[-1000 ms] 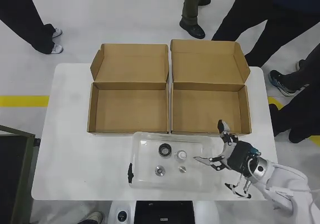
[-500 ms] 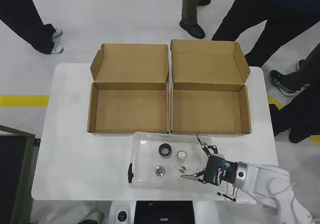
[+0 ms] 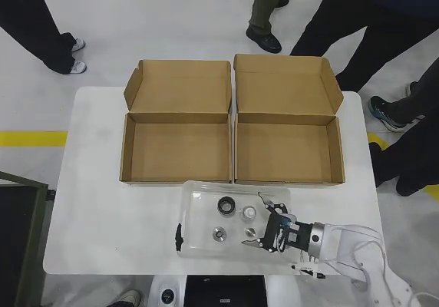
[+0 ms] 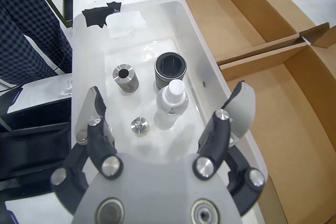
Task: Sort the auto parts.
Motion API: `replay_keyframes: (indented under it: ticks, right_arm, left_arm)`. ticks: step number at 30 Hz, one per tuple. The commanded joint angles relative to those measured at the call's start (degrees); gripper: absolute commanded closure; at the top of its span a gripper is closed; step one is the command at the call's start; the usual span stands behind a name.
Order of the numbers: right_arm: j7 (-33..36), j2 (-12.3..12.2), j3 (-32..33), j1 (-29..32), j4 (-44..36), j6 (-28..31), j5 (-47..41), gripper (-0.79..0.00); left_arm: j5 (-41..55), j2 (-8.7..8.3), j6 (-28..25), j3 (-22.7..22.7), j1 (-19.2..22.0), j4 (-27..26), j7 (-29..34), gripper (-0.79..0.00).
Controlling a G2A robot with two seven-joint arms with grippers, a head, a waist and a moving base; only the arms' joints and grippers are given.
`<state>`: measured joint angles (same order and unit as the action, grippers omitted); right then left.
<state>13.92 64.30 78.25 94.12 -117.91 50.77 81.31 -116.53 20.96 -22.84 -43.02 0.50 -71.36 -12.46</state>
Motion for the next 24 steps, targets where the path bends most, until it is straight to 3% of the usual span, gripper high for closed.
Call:
replay_keyframes:
  ticks: [1, 8, 11, 17, 18, 21, 24]
  right_arm:
    - [0.9, 0.0, -0.4, -0.5, 0.4, -0.4, -0.2, -0.763]
    - [2.9, -0.1, -2.5, -2.3, 2.1, -1.7, -0.6, -0.723]
    - [3.4, -0.2, -3.7, -3.2, 3.0, -1.9, -0.5, -0.659]
    - [3.9, -0.3, -5.0, -4.5, 4.3, -2.6, -0.4, -0.637]
    - [3.9, -0.3, -5.2, -4.7, 4.6, -2.7, -0.4, -0.61]
    - [4.0, -0.3, -5.7, -5.2, 5.3, -3.2, -0.2, -0.422]
    - [3.8, -0.4, -6.1, -5.6, 5.8, -3.6, -0.2, -0.366]
  left_arm:
    - [0.0, 0.0, 0.0, 0.0, 0.0, 0.0, 0.0, -0.785]
    - [0.0, 0.0, 0.0, 0.0, 0.0, 0.0, 0.0, -0.785]
    - [0.0, 0.0, 0.0, 0.0, 0.0, 0.0, 0.0, -0.785]
    - [0.0, 0.0, 0.0, 0.0, 0.0, 0.0, 0.0, -0.785]
    - [0.0, 0.0, 0.0, 0.0, 0.0, 0.0, 0.0, -0.785]
    - [0.0, 0.0, 0.0, 0.0, 0.0, 0.0, 0.0, -0.785]
    - [0.0, 0.0, 0.0, 0.0, 0.0, 0.0, 0.0, -0.785]
